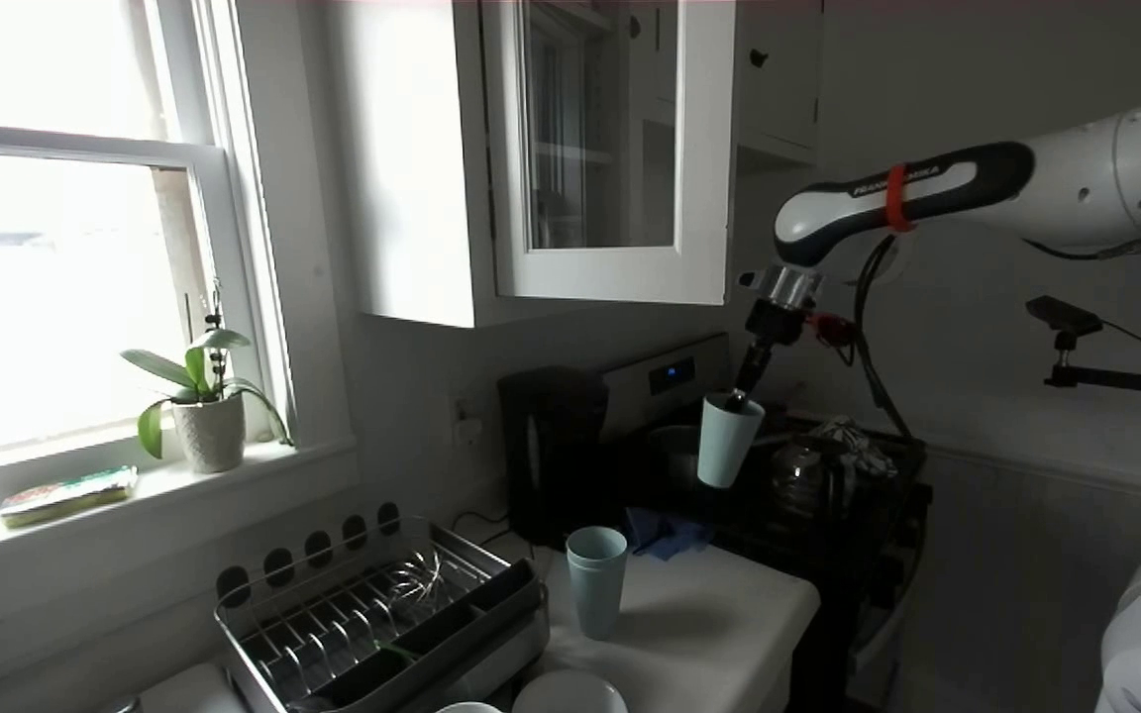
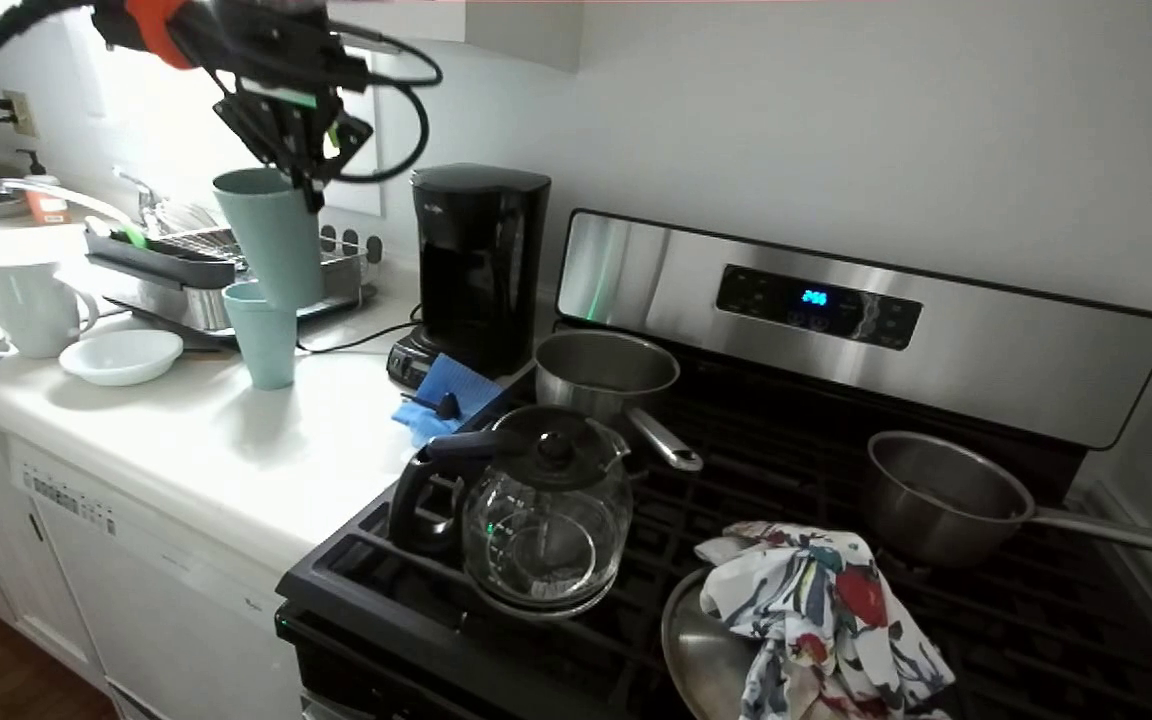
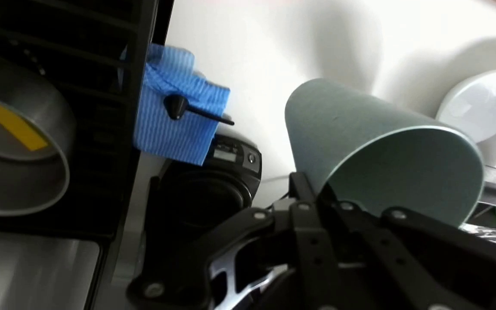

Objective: Open the glass cabinet door, pick up one blue cup and place it on the bottom shelf of the cabinet door

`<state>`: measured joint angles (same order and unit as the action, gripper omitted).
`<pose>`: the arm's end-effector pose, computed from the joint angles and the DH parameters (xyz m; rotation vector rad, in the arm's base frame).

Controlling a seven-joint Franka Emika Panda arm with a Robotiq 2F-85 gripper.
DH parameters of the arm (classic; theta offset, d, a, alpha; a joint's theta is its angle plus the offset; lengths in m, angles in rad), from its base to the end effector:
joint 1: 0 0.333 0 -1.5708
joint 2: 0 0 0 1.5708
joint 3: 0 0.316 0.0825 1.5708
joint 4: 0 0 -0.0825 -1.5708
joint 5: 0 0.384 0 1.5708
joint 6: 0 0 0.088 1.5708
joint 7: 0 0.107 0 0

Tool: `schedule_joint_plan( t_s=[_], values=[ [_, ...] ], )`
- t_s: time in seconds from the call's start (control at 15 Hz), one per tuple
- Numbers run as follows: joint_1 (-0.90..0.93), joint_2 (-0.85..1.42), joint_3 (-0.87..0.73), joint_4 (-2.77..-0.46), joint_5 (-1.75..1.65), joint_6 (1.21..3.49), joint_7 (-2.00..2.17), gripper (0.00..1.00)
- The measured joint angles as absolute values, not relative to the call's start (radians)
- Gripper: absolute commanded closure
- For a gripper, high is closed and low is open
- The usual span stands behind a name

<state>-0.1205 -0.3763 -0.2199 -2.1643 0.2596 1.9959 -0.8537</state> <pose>0.4386 -0.1513 0.5672 -2.8663 -0.6349 -0.5107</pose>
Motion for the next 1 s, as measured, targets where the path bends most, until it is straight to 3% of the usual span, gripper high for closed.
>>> schedule_joint_plan(
  t_s=[0.47,1.0],
  values=[
    [-0.090,-0.538,-0.232,-2.011,0.270,1.953,-0.847,0.96],
    [-0.085,-0.518,-0.238,-2.025,0.269,1.952,-0.847,0.99]
  ],
)
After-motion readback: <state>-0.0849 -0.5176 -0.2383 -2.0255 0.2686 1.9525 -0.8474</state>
